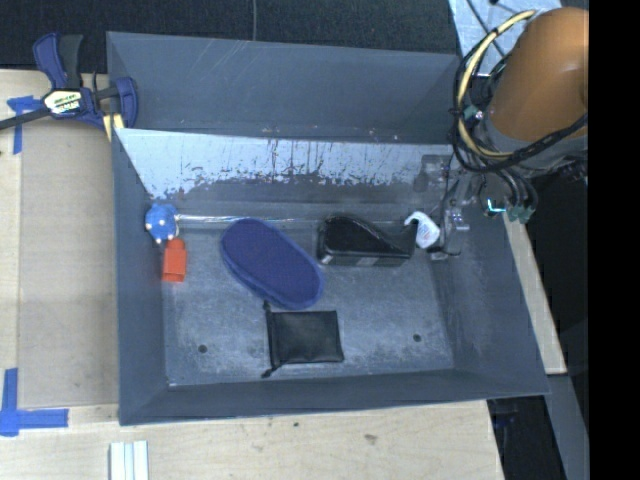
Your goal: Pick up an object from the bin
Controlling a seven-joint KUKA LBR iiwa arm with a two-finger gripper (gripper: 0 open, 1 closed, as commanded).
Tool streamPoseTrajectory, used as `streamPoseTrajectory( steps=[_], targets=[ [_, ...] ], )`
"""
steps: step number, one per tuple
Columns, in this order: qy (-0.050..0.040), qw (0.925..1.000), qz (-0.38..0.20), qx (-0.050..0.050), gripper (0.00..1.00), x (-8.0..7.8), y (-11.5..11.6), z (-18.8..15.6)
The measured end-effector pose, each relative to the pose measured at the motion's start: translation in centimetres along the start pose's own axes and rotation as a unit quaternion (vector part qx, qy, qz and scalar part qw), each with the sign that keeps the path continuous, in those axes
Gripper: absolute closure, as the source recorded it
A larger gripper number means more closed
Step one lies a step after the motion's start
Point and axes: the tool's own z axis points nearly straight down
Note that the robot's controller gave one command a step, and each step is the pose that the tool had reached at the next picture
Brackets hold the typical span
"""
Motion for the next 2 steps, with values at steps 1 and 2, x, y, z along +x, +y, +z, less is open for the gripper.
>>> streamPoseTrajectory(
  steps=[1, 2],
  targets=[
    [-0.0027, 0.9960, -0.089, 0.000, 0.00, -1.3, 4.1, 9.7],
    [-0.0130, 0.9913, -0.131, 0.002, 0.00, -2.6, 4.8, 14.5]
  ],
)
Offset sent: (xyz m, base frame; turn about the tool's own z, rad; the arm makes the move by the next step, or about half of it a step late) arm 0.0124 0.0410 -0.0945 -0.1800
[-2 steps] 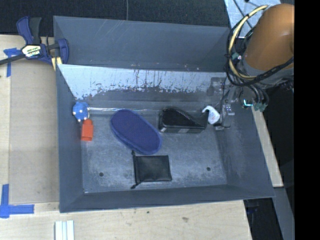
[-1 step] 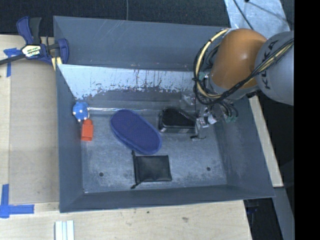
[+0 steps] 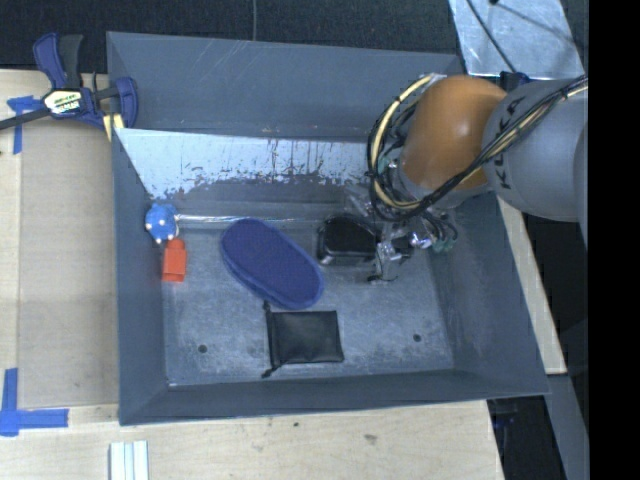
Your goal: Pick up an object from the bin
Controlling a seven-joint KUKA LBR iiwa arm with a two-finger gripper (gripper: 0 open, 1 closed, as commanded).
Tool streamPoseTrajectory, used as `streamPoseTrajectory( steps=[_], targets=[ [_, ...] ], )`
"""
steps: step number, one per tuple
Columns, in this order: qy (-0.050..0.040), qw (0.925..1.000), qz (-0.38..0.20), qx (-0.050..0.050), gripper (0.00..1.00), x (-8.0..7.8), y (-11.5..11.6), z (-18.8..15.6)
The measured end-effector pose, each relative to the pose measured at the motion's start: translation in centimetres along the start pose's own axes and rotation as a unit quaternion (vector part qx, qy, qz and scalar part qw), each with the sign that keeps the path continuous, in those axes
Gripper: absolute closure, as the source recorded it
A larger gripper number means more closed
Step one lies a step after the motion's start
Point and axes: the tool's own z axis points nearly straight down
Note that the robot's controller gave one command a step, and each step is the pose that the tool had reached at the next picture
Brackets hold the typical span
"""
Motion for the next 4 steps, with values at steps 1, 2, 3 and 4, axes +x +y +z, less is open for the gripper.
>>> streamPoseTrajectory(
  steps=[1, 2, 3, 4],
  targets=[
    [-0.0028, 1.0000, 0.000, 0.000, 1.00, -0.2, 0.0, -0.4],
    [0.0091, 0.9997, -0.022, -0.003, 1.00, 0.5, 1.8, -11.0],
    [0.0079, 0.9963, -0.085, -0.004, 1.00, -1.5, 7.3, -25.5],
    [0.0134, 0.9834, -0.181, -0.006, 1.00, 0.9, 5.1, -25.1]
  ],
)
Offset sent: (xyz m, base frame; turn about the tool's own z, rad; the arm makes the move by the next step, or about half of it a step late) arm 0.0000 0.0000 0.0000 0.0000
